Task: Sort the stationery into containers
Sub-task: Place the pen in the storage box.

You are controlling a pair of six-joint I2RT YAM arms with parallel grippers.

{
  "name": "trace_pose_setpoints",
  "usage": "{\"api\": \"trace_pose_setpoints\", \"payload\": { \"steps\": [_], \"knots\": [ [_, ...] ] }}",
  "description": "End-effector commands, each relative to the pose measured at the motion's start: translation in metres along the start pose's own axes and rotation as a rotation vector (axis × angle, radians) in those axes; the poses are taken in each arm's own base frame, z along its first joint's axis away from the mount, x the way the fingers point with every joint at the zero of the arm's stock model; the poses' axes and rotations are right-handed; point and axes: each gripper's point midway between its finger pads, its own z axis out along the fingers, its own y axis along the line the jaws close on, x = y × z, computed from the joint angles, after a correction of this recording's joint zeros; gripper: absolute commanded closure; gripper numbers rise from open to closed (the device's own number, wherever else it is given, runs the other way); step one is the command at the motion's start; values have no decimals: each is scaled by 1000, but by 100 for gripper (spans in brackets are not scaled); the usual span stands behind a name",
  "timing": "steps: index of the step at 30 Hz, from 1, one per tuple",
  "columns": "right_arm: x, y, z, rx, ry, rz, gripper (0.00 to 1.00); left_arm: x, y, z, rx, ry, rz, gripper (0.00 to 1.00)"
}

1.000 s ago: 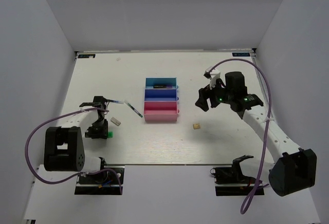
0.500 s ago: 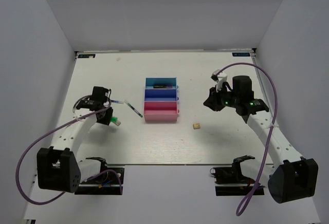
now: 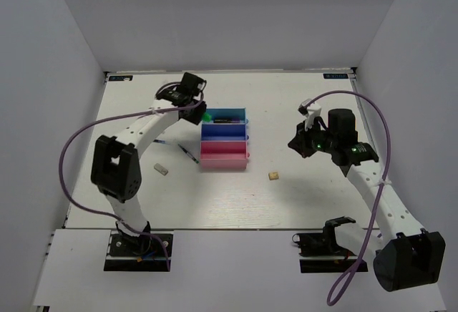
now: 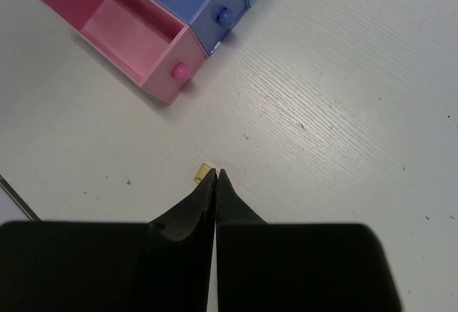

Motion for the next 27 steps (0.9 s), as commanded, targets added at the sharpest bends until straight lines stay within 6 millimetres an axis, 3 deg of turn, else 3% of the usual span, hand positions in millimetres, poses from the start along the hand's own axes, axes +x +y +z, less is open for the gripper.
{"api": "trace_pose_setpoints", "payload": {
  "steps": [1, 5, 10, 22, 27],
  "knots": [
    [7, -2, -3, 21, 1, 15, 100, 12, -51, -5, 92, -31, -52, 100],
    [10, -7, -5, 45, 3, 20, 100, 32, -75, 11, 114, -30, -92, 100],
    [12, -11, -6, 54, -5, 33, 100, 53, -80, 32, 110, -35, -90, 100],
    [16, -12, -8, 33, -8, 58, 100, 63, -83, 46, 124, -101, -107, 100],
    [16, -16, -11, 44, -14, 72, 100, 68, -76, 50, 97, -101, -114, 98]
  ]
}}
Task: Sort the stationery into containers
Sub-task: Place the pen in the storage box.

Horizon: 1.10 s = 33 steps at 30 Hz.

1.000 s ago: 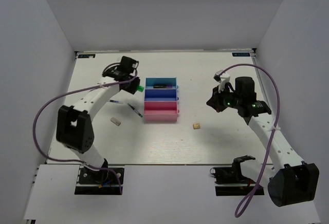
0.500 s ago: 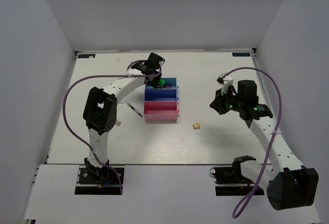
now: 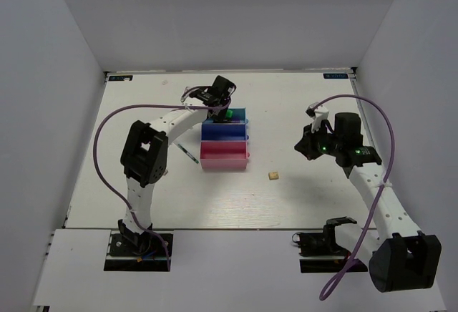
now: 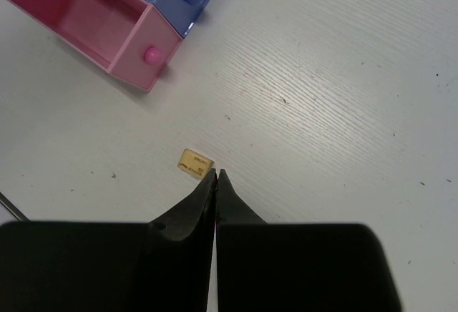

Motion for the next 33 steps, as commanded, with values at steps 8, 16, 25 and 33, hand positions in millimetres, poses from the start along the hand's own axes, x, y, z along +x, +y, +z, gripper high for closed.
{"api": "trace_pose_setpoints", "payload": {
  "steps": [8, 16, 25, 33],
  "knots": [
    [-6, 2, -7, -22, -40, 22, 100, -3, -7, -3, 15, -45, -32, 74],
    [-6, -1, -9, -22, -44, 43, 100, -2, -2, -7, 5, -44, -23, 58],
    [-4, -2, -9, -33, -41, 55, 89, -3, 3, -14, 1, -41, -17, 46],
    [20, 29, -9, -319, -49, -400, 51, -3, -18, -41, 91, -10, 59, 63]
  ]
}}
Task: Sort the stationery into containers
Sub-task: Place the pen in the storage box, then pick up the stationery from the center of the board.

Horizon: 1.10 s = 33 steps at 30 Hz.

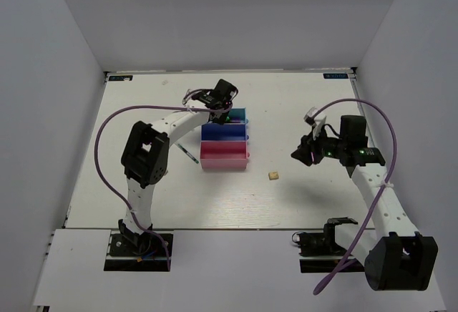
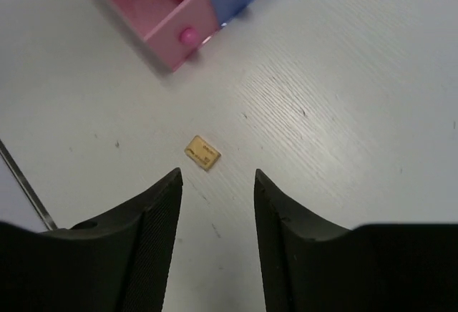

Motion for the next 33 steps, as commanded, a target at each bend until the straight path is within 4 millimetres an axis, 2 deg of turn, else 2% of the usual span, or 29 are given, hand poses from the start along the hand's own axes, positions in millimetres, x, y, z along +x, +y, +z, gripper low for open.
{"api": "trace_pose_setpoints", "payload": {
  "steps": [1, 2, 3, 4, 5, 6, 7, 8, 9, 10, 11, 12, 14, 15, 17, 18, 19, 20, 21, 22, 28, 32, 33],
  "knots": [
    [21, 39, 4, -280, -49, -312, 53, -13, -40, -54, 151, 8, 40, 74],
    [27, 43, 5, -319, -55, -374, 55, -12, -46, -68, 183, 21, 90, 84],
    [48, 49, 7, -411, -49, -576, 55, -10, -50, -78, 211, 36, 161, 99],
    [55, 55, 8, -456, -58, -621, 55, -13, -55, -92, 247, 45, 190, 100],
    [63, 61, 10, -512, -51, -618, 55, -10, -52, -111, 293, 88, 349, 100],
    [70, 61, 14, -556, -52, -674, 55, -8, -56, -120, 339, 105, 406, 100],
    [66, 57, 17, -568, -49, -687, 52, -17, -48, -138, 375, 118, 458, 97],
    [68, 54, 21, -604, -20, -682, 48, -22, -36, -139, 406, 101, 693, 87],
    [60, 50, 24, -617, -11, -707, 40, -10, -28, -149, 487, 233, 777, 71],
    [69, 51, 27, -660, 27, -658, 38, -18, 6, -157, 465, 265, 847, 37],
    [69, 45, 33, -676, 52, -649, 36, -24, 24, -158, 466, 274, 973, 30],
    [69, 44, 36, -684, 67, -652, 35, -41, 46, -151, 399, 286, 997, 28],
    [73, 41, 49, -681, 93, -635, 35, -65, 104, -154, 317, 277, 1117, 26],
    [85, 40, 51, -671, 137, -627, 35, -88, 128, -148, 268, 228, 1109, 23],
    [88, 34, 69, -635, 162, -655, 35, -111, 152, -143, 220, 188, 1125, 22],
    [89, 28, 74, -616, 176, -670, 35, -121, 178, -142, 195, 179, 1101, 22],
    [100, 32, 80, -640, 219, -628, 35, -130, 186, -140, 179, 166, 1091, 23],
    [99, 30, 83, -637, 243, -631, 35, -132, 193, -139, 170, 167, 1083, 23],
    [98, 27, 86, -629, 264, -627, 35, -132, 211, -137, 146, 177, 1074, 23],
    [104, 27, 91, -635, 302, -602, 36, -139, 215, -134, 127, 151, 1061, 23],
    [119, 19, 109, -591, 396, -629, 38, -149, 240, -127, 54, 90, 1002, 23],
    [125, 16, 117, -560, 434, -650, 38, -156, 244, -127, 35, 69, 972, 23],
    [125, 14, 118, -549, 437, -657, 38, -155, 245, -127, 42, 68, 968, 20]
  ]
}}
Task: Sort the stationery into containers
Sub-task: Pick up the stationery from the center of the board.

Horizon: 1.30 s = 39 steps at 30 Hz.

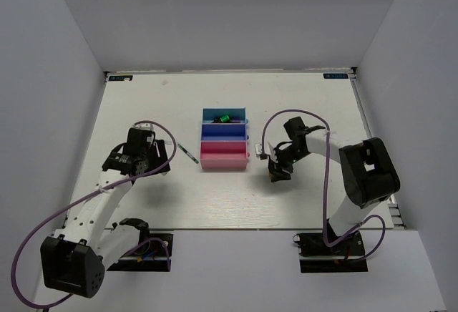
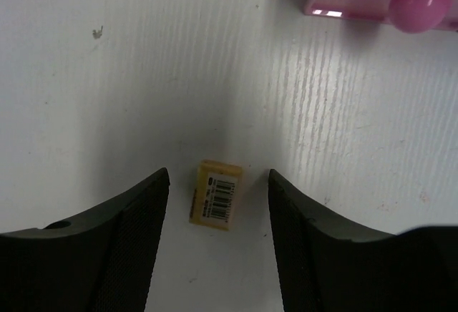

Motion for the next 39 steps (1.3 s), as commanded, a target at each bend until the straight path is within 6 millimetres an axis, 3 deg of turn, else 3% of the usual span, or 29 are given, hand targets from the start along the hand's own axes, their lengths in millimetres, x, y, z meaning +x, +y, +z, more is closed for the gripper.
{"api": "trace_pose_setpoints", "payload": {
  "steps": [1, 5, 17, 23, 25, 26, 27, 30, 31, 35, 38, 39],
  "knots": [
    [18, -10, 5, 35, 94, 24, 40, -8, 5, -2, -15, -58, -24, 20],
    [31, -3, 10, 29, 150, 17, 51, 0, 11, 2, -40, -33, -31, 20],
    [51, 22, 0, 30, 247, -13, 57, 12, 11, 8, -48, 29, -56, 24],
    [48, 28, -2, 26, 238, 32, 96, 19, 15, 15, -76, 63, -71, 26],
    [31, 21, -7, 43, 195, 48, 100, 21, 17, 16, -97, 75, -96, 28],
    [26, 30, -10, 30, 189, 108, 100, 20, 16, 18, -105, 81, -111, 29],
    [6, 17, -16, 54, 140, 95, 100, 22, 17, 20, -115, 98, -120, 30],
    [-21, 17, -30, 78, 90, 125, 100, 24, 19, 26, -126, 140, -204, 33],
    [-47, 5, -40, 113, 45, 83, 100, 25, 19, 28, -123, 158, -254, 35],
    [-112, -24, -67, 210, -76, 40, 100, 25, 21, 36, -126, 185, -342, 36],
    [-154, -48, -73, 245, -144, 25, 100, 24, 23, 42, -143, 205, -392, 36],
    [-160, -59, -63, 244, -159, 52, 100, 25, 24, 45, -155, 215, -411, 36]
  ]
}}
